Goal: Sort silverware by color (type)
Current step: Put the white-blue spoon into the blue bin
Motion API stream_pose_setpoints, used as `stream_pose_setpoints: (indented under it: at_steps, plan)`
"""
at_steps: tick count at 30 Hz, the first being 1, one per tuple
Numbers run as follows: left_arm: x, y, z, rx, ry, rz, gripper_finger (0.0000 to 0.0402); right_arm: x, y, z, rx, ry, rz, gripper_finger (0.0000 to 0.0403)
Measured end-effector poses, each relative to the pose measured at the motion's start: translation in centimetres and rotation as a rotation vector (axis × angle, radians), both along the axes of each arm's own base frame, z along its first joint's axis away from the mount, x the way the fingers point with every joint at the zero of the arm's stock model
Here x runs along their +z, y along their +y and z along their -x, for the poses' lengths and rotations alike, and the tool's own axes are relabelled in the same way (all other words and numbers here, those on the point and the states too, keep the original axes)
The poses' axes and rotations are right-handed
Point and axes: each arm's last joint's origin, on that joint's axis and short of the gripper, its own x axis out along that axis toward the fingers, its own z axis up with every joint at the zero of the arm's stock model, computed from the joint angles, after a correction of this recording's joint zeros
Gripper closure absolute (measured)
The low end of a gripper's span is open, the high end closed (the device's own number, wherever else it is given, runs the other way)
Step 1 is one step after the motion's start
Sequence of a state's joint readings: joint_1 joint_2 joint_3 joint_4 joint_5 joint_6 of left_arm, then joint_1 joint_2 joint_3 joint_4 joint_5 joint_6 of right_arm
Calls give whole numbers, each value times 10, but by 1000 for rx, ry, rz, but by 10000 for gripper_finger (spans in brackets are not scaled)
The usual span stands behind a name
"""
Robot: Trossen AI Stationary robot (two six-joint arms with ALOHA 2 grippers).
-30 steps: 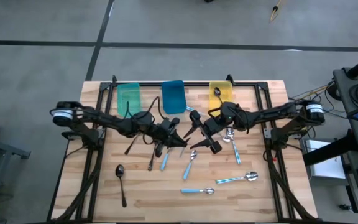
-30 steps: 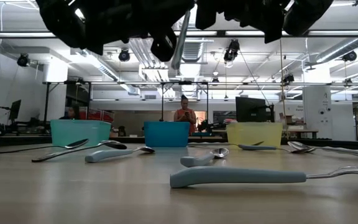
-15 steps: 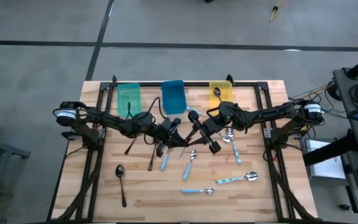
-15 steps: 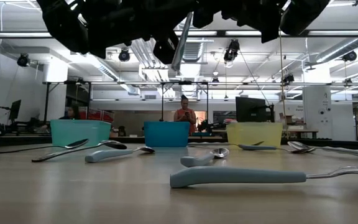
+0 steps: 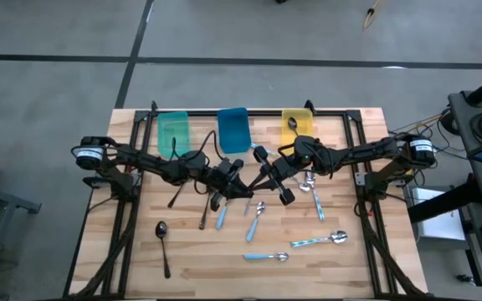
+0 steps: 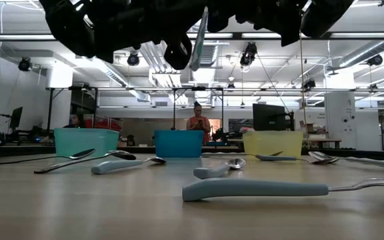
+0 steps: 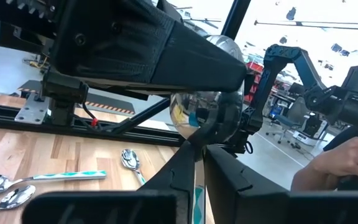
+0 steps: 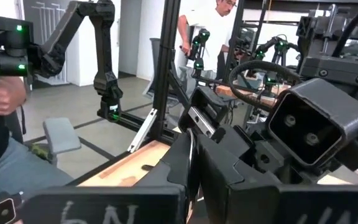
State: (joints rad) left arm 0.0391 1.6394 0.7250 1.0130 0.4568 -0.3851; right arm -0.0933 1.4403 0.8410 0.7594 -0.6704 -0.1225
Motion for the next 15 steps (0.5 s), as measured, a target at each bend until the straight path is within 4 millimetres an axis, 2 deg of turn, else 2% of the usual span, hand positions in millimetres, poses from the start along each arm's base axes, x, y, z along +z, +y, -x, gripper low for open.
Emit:
stream_pose_setpoints:
  at_steps: [7, 15]
  plan:
    - [1, 3, 0, 5, -10, 0, 358, 3, -2, 2, 4, 23, -35, 391]
    - [3, 20, 5, 9, 66, 7, 299, 5, -10, 11, -58, 121, -50, 391]
